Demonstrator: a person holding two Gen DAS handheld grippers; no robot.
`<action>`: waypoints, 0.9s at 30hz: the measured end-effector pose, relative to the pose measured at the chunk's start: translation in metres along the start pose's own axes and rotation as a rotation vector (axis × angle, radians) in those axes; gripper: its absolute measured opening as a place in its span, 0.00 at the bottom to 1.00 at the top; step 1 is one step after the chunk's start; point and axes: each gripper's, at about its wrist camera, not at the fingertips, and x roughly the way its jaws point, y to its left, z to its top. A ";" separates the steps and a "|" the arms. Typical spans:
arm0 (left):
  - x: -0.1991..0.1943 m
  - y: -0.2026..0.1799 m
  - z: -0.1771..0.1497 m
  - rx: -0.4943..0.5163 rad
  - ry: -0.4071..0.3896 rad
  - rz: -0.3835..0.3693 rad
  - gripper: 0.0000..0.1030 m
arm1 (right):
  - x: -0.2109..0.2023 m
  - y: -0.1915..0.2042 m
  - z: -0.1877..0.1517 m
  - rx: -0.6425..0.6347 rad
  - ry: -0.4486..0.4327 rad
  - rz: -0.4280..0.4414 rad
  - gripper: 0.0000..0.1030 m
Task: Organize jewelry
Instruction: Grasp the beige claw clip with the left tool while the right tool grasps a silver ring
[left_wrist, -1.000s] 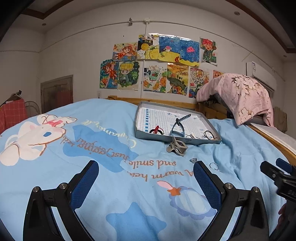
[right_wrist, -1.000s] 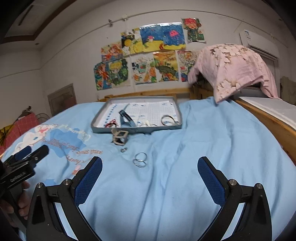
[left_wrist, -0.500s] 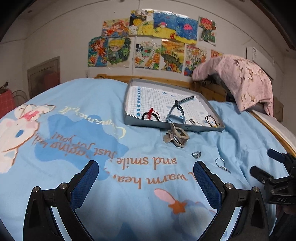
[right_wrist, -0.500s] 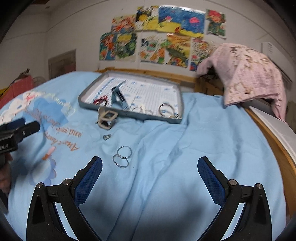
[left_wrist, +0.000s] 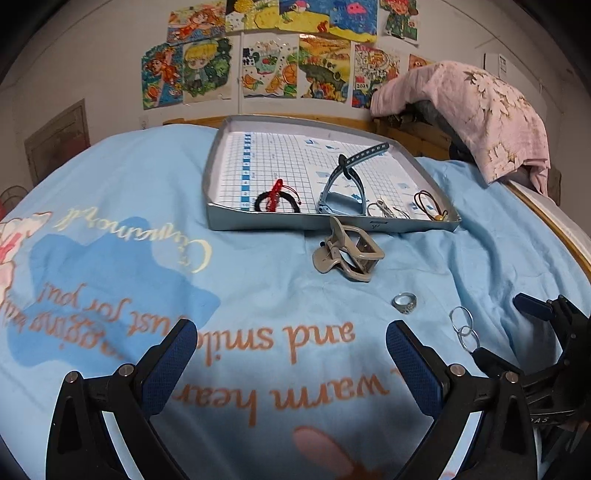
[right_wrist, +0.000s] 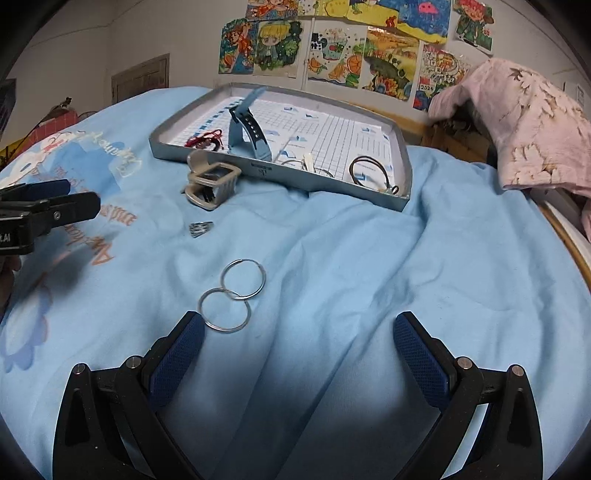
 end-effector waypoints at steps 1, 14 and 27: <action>0.003 -0.001 0.001 0.001 0.005 -0.002 1.00 | 0.003 0.000 0.001 0.002 0.001 0.003 0.98; 0.021 -0.004 0.017 -0.012 -0.044 0.000 1.00 | 0.046 -0.012 0.019 0.043 0.003 0.035 0.89; 0.047 -0.022 0.038 0.049 -0.063 -0.026 1.00 | 0.066 -0.023 0.035 0.084 0.001 0.029 0.71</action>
